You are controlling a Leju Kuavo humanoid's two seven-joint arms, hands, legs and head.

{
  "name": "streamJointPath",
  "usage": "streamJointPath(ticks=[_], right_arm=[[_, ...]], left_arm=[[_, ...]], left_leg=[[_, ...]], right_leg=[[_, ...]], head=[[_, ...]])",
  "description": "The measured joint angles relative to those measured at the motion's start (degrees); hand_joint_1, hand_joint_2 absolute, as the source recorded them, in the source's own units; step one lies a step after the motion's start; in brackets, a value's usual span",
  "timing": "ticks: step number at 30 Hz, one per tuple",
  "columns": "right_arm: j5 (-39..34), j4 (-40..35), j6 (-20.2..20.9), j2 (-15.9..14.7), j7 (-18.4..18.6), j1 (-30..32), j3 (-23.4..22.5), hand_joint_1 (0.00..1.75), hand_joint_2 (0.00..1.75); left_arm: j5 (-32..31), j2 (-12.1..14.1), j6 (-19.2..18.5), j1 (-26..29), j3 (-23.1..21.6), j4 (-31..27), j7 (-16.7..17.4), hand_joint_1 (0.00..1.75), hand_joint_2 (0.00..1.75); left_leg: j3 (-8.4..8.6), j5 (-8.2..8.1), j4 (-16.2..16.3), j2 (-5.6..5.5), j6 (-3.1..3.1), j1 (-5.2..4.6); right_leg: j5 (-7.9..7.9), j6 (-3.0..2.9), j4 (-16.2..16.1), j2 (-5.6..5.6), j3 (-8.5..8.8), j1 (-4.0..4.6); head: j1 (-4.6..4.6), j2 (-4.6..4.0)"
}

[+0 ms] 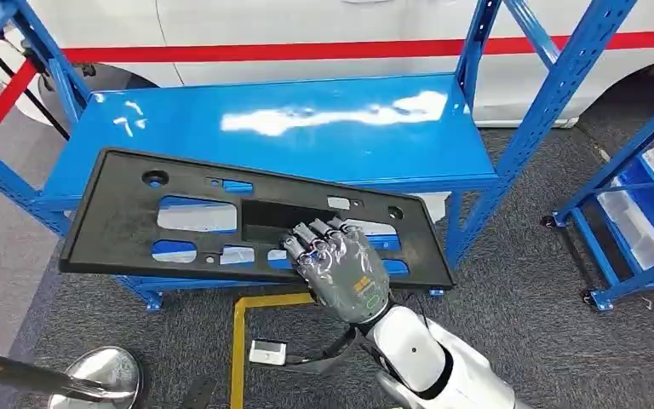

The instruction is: Take the parts from the cabinet and place them on the table.

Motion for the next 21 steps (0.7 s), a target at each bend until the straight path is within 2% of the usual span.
streamJointPath(ticks=[1, 2, 3, 6, 7, 8, 9, 10, 11, 12, 13, 14, 15, 16, 17, 18, 21], right_arm=[[-0.3, 0.0, 0.0, 0.1, 0.0, 0.1, -0.1, 1.75, 1.75], [-0.5, 0.0, 0.0, 0.2, 0.2, 0.1, -0.3, 1.75, 1.75], [-0.7, 0.0, 0.0, 0.3, 0.3, 0.2, -0.4, 1.75, 1.75], [-1.4, 0.0, 0.0, 0.5, 0.3, 0.7, -0.8, 1.75, 1.75], [-1.4, 0.0, 0.0, 0.5, 0.3, 0.8, -0.9, 1.75, 1.75], [-1.5, 0.1, 0.0, 0.5, 0.3, 0.9, -1.1, 1.75, 1.75], [-1.6, 0.1, 0.0, 0.5, 0.3, 0.9, -1.2, 1.75, 1.75], [-1.6, 0.1, 0.0, 0.5, 0.3, 1.1, -1.3, 1.75, 1.75], [-1.7, 0.2, 0.0, 0.5, 0.3, 1.3, -1.4, 1.75, 1.75], [-1.7, 0.3, 0.0, 0.5, 0.3, 1.5, -1.4, 1.75, 1.75], [-1.9, 0.4, 0.1, 0.5, 0.3, 1.7, -1.6, 1.75, 1.75], [-2.1, 0.4, 0.1, 0.5, 0.2, 1.7, -1.7, 1.75, 1.75], [-2.4, 0.4, 0.1, 0.5, 0.2, 1.7, -1.7, 1.75, 1.75], [-2.6, 0.3, 0.1, 0.5, 0.0, 1.7, -1.9, 1.75, 1.75], [-2.8, 0.3, 0.1, 0.5, -0.2, 1.7, -2.0, 1.75, 1.75], [-2.8, 0.3, 0.1, 0.5, -0.4, 1.7, -2.0, 1.75, 1.75], [-3.2, 0.3, 0.2, 0.5, -0.7, 1.7, -2.1, 1.75, 1.75]], left_arm=[[0.1, 0.0, 0.0, -0.1, 0.0, 0.0, 0.0, 0.0, 1.75], [0.2, 0.0, 0.0, -0.2, 0.0, 0.0, 0.0, 0.0, 1.75], [0.3, 0.0, 0.0, -0.2, 0.0, 0.0, -0.1, 0.0, 1.75], [0.3, 0.0, 0.0, -0.1, 0.0, 0.0, -0.1, 0.0, 1.75], [0.3, 0.0, 0.0, -0.1, 0.0, 0.0, -0.1, 0.0, 1.75], [0.3, 0.0, 0.0, -0.2, 0.0, 0.0, -0.2, 0.0, 1.75], [0.3, 0.0, -0.1, -0.3, 0.0, 0.0, -0.2, 0.0, 1.75], [0.3, 0.0, -0.1, -0.2, 0.0, 0.0, -0.2, 0.0, 1.75], [0.3, 0.0, -0.1, -0.2, 0.0, 0.0, -0.2, 0.0, 1.75], [0.3, 0.0, -0.2, -0.1, 0.0, 0.0, -0.2, 0.0, 1.75], [0.3, 0.0, -0.2, -0.1, 0.0, 0.0, -0.2, 0.0, 1.75], [0.4, 0.0, -0.2, -0.1, 0.0, 0.0, -0.2, 0.0, 1.75], [0.4, -0.1, -0.2, -0.1, 0.0, 0.0, -0.2, 0.0, 1.75], [0.4, -0.1, -0.2, -0.1, 0.0, 0.0, -0.2, 0.0, 1.75], [0.4, -0.1, -0.2, -0.1, 0.0, 0.0, -0.2, 0.0, 1.75], [0.4, -0.1, -0.3, -0.2, 0.0, 0.0, -0.2, 0.0, 1.75], [0.4, -0.2, -0.3, -0.1, 0.0, 0.0, -0.2, 0.0, 1.75]], left_leg=[[3.39, 1.21, -5.0, -0.08, 0.47, -0.12], [5.7, -0.07, -9.3, -0.13, 0.98, -0.36], [6.69, -0.03, -11.0, -0.17, 0.99, -0.6], [6.1, 1.03, -11.2, -0.2, 1.55, -0.93], [6.19, 2.0, -12.1, 0.04, 2.01, -0.09], [5.64, 2.53, -12.2, 0.19, 2.32, -0.33], [5.04, 2.92, -12.2, 0.25, 2.77, -0.34], [4.34, 3.32, -12.0, 0.27, 2.84, -0.39], [3.74, 3.7, -11.9, 0.28, 2.88, -0.44], [3.1, 4.09, -11.8, 0.3, 2.85, -0.44], [2.37, 4.42, -11.5, 0.3, 2.76, -0.44], [1.66, 4.68, -11.1, 0.29, 2.68, -0.44], [1.05, 4.84, -10.7, 0.29, 2.53, -0.41], [0.59, 4.9, -10.2, 0.26, 2.44, -0.4], [0.09, 5.03, -9.9, 0.26, 2.18, -0.44], [-0.3, 5.23, -9.6, 0.25, 1.85, -0.63], [-0.52, 6.4, -9.9, 0.23, 0.61, -0.59]], right_leg=[[0.27, 0.12, 0.1, 0.07, -0.21, 0.09], [0.58, 0.4, 0.1, 0.05, -0.42, 0.14], [1.01, 0.8, 0.1, 0.01, -0.59, 0.17], [2.34, 1.87, -0.7, -0.02, -0.59, -0.02], [1.81, 2.26, -0.4, -0.01, -0.84, 0.0], [-0.3, 2.52, 0.8, 0.11, -1.28, -0.07], [-3.39, 2.6, 3.8, 0.11, -2.31, -0.1], [-6.65, 2.8, 8.5, 0.11, -3.71, -0.14], [-8.7, 2.98, 12.5, 0.11, -4.79, -0.14], [-9.29, 3.11, 15.3, 0.11, -5.32, -0.18], [-8.35, 3.21, 15.8, 0.11, -4.83, -0.29], [-6.42, 3.24, 13.9, 0.1, -3.1, -0.44], [-4.39, 3.18, 9.9, 0.09, -0.23, -0.54], [-3.01, 3.05, 4.7, 0.06, 3.28, -0.62], [-4.71, 2.79, 0.7, 0.07, 5.37, -0.59], [-4.67, 2.61, -0.4, 0.17, 5.9, -0.09], [-3.88, 1.59, -0.3, 0.18, 5.04, 0.15]], head=[[0.02, 0.0], [0.02, -0.02], [0.07, 0.0], [0.04, -0.02], [0.07, 0.0], [0.08, -0.02], [0.13, -0.02], [0.13, 0.0], [0.09, 0.0], [0.13, -0.02], [0.09, 0.0], [0.11, 0.0], [0.09, 0.0], [0.09, 0.0], [0.11, 0.0], [0.07, 0.0], [0.09, 0.0]])
